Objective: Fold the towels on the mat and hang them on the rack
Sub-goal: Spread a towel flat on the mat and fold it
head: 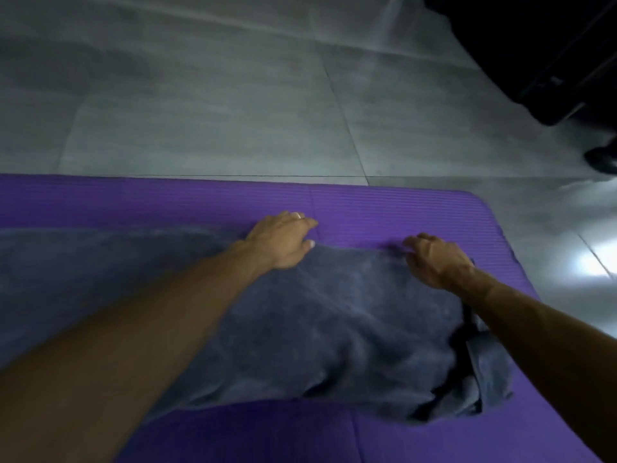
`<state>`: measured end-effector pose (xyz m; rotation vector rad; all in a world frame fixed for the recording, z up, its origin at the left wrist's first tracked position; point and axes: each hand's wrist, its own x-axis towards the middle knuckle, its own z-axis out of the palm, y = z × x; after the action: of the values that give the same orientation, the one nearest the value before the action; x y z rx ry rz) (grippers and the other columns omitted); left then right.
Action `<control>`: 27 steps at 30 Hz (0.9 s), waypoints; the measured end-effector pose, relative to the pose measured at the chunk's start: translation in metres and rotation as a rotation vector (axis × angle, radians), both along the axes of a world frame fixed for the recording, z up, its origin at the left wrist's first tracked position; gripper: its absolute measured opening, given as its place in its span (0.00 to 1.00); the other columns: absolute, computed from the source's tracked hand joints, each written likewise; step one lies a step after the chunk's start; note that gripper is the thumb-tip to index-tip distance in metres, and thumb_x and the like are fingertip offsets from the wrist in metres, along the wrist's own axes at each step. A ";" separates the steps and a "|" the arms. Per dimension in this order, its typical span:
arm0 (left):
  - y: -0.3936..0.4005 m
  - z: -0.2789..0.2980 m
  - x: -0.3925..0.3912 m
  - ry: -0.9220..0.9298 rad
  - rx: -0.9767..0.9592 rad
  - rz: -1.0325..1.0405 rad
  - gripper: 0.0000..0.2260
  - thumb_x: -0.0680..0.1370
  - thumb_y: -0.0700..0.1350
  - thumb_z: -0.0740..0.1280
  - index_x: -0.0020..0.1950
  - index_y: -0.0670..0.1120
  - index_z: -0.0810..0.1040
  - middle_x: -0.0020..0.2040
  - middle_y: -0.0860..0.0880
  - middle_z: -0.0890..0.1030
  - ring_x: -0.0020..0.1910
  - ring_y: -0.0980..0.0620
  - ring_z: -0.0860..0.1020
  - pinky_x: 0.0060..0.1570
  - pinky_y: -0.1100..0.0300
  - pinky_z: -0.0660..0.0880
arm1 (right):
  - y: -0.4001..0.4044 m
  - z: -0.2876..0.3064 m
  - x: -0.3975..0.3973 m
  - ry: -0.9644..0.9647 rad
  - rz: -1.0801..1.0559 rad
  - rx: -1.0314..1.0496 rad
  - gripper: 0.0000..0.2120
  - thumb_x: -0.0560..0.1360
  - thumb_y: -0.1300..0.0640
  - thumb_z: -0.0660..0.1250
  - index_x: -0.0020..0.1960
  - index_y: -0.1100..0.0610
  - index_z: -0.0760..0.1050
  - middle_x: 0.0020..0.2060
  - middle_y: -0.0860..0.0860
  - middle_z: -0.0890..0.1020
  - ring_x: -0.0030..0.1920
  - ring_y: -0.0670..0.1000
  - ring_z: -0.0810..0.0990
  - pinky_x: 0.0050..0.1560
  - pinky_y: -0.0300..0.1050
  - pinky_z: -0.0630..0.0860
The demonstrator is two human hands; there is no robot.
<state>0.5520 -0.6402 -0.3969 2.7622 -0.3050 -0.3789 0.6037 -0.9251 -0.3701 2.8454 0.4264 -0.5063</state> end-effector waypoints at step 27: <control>-0.213 -0.020 -0.054 -0.307 -0.087 0.160 0.19 0.74 0.53 0.61 0.60 0.46 0.78 0.59 0.47 0.77 0.57 0.46 0.77 0.56 0.53 0.72 | -0.180 -0.052 0.036 -0.103 -0.740 0.923 0.15 0.73 0.45 0.63 0.48 0.56 0.78 0.43 0.57 0.82 0.46 0.56 0.80 0.54 0.56 0.75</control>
<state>0.4980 -0.8530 -0.4172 2.7290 -0.1660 0.0978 0.6393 -1.1051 -0.4220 3.8651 -0.6275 -0.3019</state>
